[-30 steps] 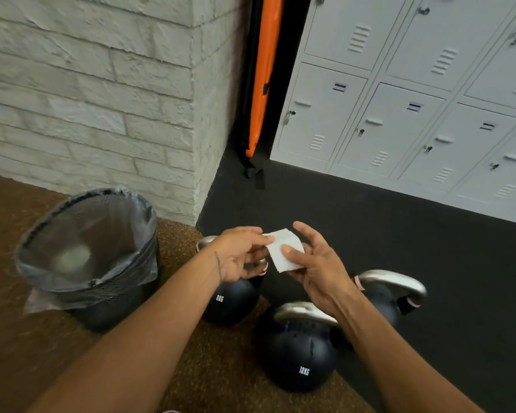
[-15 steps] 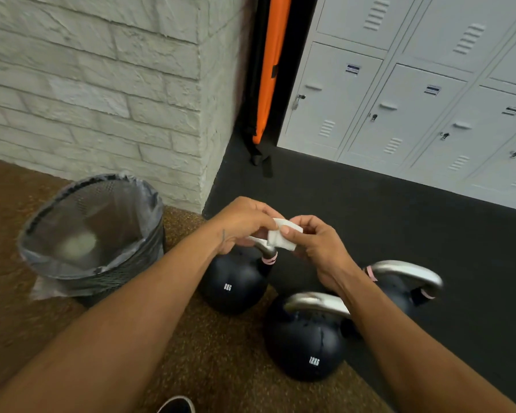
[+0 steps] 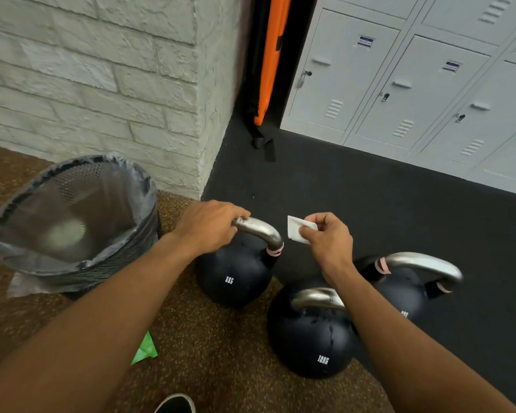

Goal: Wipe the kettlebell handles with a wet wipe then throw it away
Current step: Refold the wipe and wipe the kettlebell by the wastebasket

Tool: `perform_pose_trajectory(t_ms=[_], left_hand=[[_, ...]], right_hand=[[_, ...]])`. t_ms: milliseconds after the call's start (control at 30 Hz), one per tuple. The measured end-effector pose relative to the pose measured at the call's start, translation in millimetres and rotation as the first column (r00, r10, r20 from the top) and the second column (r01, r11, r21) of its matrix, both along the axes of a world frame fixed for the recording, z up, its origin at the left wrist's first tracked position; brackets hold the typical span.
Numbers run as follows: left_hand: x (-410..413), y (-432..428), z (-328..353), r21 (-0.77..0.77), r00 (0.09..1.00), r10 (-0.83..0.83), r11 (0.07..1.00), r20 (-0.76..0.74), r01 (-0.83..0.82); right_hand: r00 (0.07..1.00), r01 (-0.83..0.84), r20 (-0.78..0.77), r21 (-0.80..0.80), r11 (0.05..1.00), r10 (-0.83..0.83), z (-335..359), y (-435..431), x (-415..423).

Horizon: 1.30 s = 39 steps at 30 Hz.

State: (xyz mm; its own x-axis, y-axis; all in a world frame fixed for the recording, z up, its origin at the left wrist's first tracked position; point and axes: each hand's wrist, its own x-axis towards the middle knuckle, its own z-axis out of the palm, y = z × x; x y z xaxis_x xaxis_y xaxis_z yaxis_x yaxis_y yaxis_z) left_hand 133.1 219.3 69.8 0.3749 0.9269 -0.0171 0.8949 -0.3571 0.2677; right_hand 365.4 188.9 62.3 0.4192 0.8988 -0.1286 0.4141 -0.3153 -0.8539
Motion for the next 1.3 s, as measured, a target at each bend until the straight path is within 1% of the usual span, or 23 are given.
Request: perform_pose_trajectory(t_ms=[100,200,267,400,500,600,667,733,833,933,1067,1200,1233,1300], left_hand=[[-4,6,2,-0.015,1.0,-0.01,1.0,0.01,0.01],[-4,10,7,-0.019,0.999,-0.049,0.999,-0.011,0.048],[-2,9,8,0.039,0.995,-0.072,0.996,-0.066,0.075],[0,0,3,0.19,0.965,-0.092,0.971,-0.248,0.141],[1,-4,-4,0.219,0.941,-0.119,0.956,-0.318,0.195],[4,-4,-11,0.199,0.929,-0.117,0.96,-0.35,0.196],[5,-5,-15,0.202,0.93,-0.107,0.961,-0.351,0.187],[5,-7,-19,0.202,0.932,-0.095,0.964,-0.351,0.174],[5,-7,-21,0.212,0.932,-0.086,0.963,-0.352,0.169],[5,-3,-20,0.227,0.927,-0.094,0.956,-0.363,0.186],[5,0,-20,0.226,0.918,-0.107,0.952,-0.382,0.205],[5,2,-14,0.223,0.888,-0.145,0.939,-0.435,0.263],[4,2,-12,0.217,0.882,-0.154,0.937,-0.446,0.274],[5,3,-9,0.207,0.874,-0.161,0.937,-0.458,0.281]], right_hand=[[0.997,0.042,0.06,0.027,0.999,-0.044,-7,-1,-5],[0.991,0.024,0.134,0.035,0.999,-0.028,-12,-3,-11],[0.99,0.011,0.142,0.049,0.999,-0.018,-13,-4,-16],[0.985,-0.025,0.17,0.045,0.999,0.017,-16,-7,-25],[0.982,-0.042,0.188,0.053,0.998,0.032,-20,-10,-26],[0.966,-0.171,0.19,-0.028,0.985,0.173,-29,-18,-29],[0.926,-0.267,0.26,-0.058,0.962,0.273,-37,-26,-32],[0.902,-0.308,0.299,-0.058,0.95,0.311,-38,-30,-34],[0.925,-0.277,0.25,-0.076,0.958,0.288,-36,-27,-30],[0.955,-0.24,0.157,-0.086,0.967,0.251,-34,-15,-22],[0.929,-0.351,0.077,-0.13,0.927,0.362,-30,4,-9],[0.882,-0.448,0.067,-0.192,0.873,0.467,-23,16,-3],[0.873,-0.455,0.087,-0.205,0.866,0.48,-21,14,-4],[0.86,-0.445,0.182,-0.188,0.876,0.476,-19,6,-8]])
